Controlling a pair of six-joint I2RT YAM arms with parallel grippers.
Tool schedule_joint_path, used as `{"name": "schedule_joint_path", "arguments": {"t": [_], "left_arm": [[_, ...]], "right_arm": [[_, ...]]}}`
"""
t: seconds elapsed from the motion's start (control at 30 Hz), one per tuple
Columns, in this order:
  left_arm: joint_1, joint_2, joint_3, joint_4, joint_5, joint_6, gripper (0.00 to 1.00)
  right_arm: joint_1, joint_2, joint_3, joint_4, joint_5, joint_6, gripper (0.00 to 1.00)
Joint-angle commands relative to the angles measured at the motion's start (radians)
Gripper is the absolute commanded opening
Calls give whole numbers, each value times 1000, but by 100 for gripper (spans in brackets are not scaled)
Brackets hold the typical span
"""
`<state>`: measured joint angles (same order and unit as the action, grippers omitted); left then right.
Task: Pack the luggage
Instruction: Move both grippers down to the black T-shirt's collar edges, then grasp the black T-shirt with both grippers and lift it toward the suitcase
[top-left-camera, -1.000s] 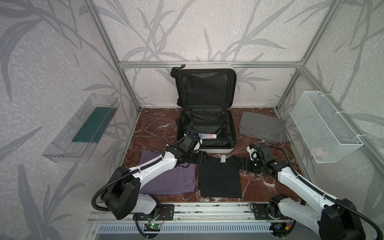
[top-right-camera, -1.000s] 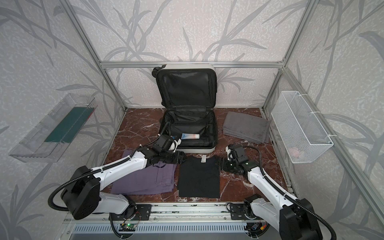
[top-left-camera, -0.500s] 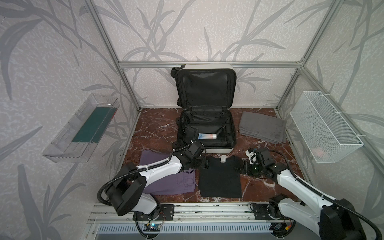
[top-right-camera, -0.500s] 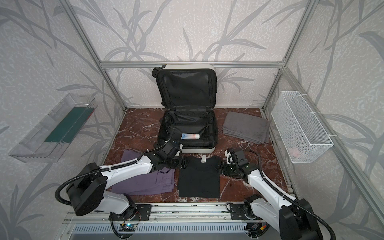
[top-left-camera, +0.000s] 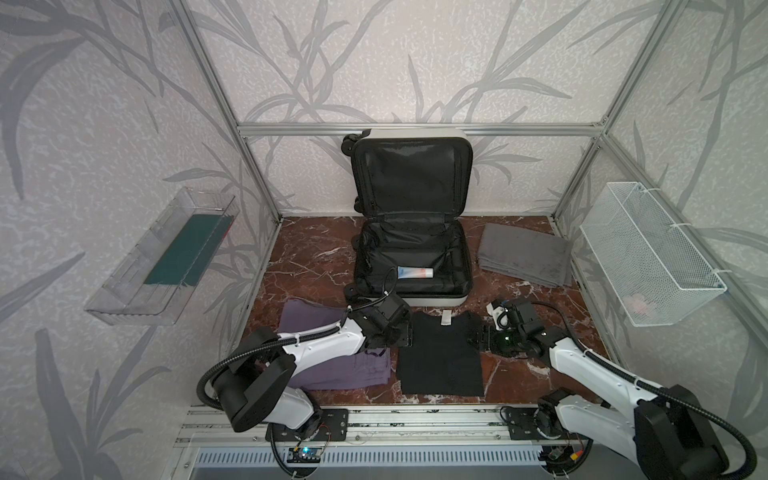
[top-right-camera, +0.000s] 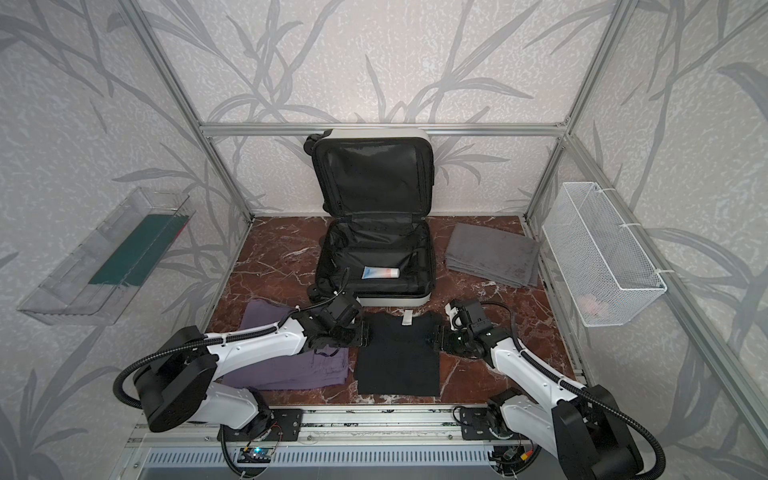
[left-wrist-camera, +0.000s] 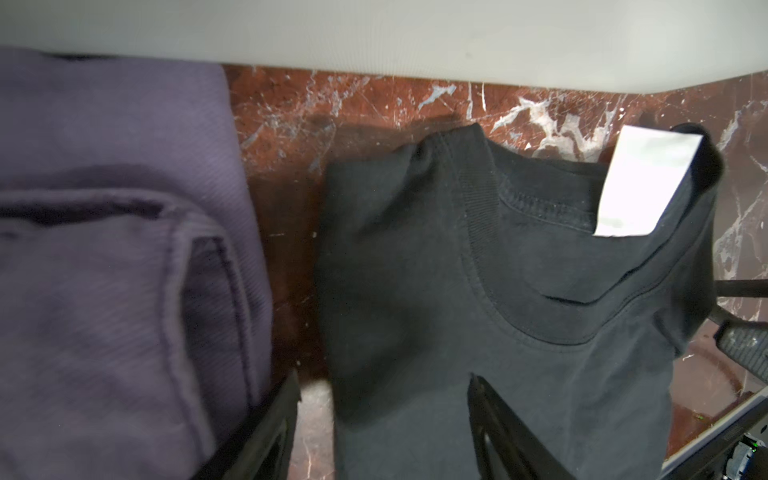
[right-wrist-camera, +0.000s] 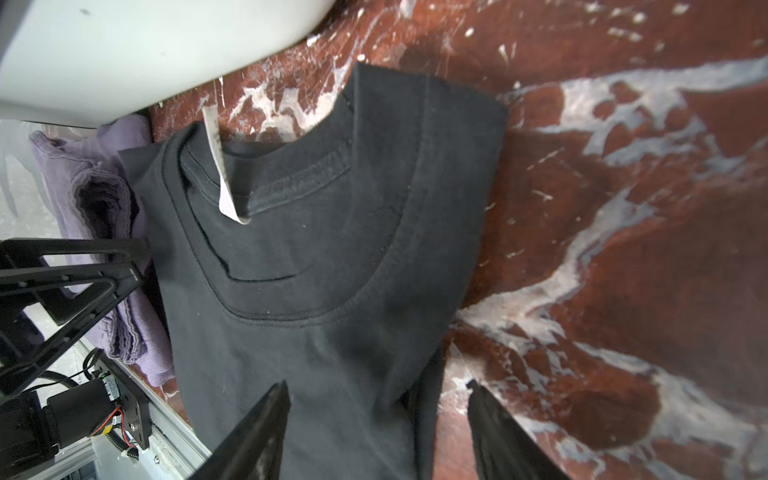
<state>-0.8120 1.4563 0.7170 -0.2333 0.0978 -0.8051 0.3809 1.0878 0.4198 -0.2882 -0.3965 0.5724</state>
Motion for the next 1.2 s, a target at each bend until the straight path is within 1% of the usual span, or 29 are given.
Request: {"name": "schedule_joint_path", "arguments": {"t": [0.0,0.27,0.57,0.63,0.73,0.83,0.93,1.03,1.07,1.1,1.13,1.17], "left_arm": [[-12,33,-12,12,-13,-25,66],[-30,94,15,-20,-40,-48,66],[-52,149,9,82,15,-57,65],[-55,157,4,103,25,-60,63],[-56,169,-9,134,37,-69,59],[-56,181,-27,168,48,-77,51],[-56,186,-46,205,56,-86,35],[-56,181,-62,243,64,-91,18],[-57,174,-64,248,65,-90,11],[-56,164,-64,249,66,-87,3],[-57,150,-62,251,66,-82,0],[-56,133,-62,248,66,-77,0]], "right_arm": [[8,13,-16,26,0,7,68],[19,54,-24,60,5,15,67],[40,126,-29,125,-1,30,64],[40,141,-32,139,-4,32,62],[41,157,-39,158,-6,36,53],[40,164,-47,172,-2,38,40],[40,160,-56,176,2,39,19],[40,143,-61,170,4,40,3],[40,135,-61,162,5,39,0],[40,122,-60,154,5,40,0],[40,108,-61,147,3,40,0],[39,90,-61,133,6,41,0]]}}
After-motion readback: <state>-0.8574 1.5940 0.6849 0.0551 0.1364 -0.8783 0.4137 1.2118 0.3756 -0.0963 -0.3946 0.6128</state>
